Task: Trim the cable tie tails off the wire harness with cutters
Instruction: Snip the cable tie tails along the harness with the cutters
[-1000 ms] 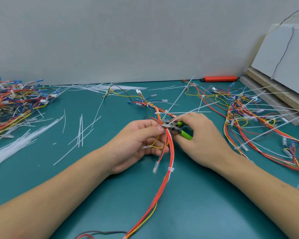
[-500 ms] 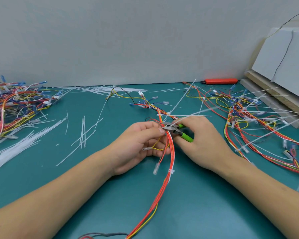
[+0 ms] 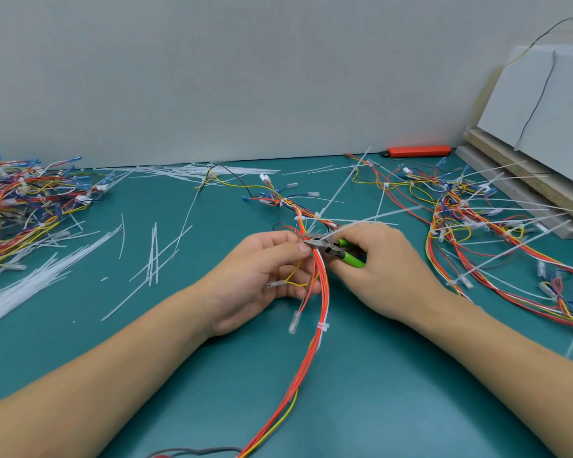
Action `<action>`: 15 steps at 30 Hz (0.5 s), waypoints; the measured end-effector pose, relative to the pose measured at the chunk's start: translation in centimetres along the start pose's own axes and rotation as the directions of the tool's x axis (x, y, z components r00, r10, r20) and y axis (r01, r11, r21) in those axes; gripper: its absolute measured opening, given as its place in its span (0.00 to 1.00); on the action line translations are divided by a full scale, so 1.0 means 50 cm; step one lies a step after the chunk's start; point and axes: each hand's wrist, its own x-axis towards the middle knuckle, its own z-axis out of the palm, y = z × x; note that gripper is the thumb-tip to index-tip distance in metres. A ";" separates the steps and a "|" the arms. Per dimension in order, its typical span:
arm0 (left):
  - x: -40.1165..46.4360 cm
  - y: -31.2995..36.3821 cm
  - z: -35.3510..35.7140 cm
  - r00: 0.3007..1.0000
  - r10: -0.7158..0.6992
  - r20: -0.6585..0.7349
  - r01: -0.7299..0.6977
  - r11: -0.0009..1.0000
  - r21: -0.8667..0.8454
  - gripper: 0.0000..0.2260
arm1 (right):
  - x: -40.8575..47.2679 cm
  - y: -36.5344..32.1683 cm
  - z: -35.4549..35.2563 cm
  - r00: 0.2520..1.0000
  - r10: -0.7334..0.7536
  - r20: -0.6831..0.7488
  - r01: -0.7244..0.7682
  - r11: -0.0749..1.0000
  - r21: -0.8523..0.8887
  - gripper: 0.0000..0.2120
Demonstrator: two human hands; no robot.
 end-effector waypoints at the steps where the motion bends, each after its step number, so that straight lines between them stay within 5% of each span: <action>1: 0.000 0.000 -0.001 1.000 0.000 0.000 0.000 1.000 -0.005 0.06 | 0.000 0.002 0.002 1.000 0.009 -0.010 -0.009 1.000 -0.004 0.15; 8: 0.000 0.001 -0.002 1.000 -0.002 0.023 0.003 0.999 -0.053 0.03 | -0.004 0.006 0.007 0.999 -0.010 -0.030 0.010 1.000 -0.015 0.14; 10: -0.001 0.002 -0.001 0.999 0.006 0.041 -0.003 0.998 -0.065 0.08 | -0.003 0.003 0.004 0.998 -0.043 -0.040 0.044 0.999 0.023 0.09; 15: -0.004 0.006 -0.002 0.998 0.002 0.060 0.002 0.998 -0.059 0.12 | -0.002 -0.004 0.000 0.997 -0.070 -0.036 0.073 0.993 0.095 0.14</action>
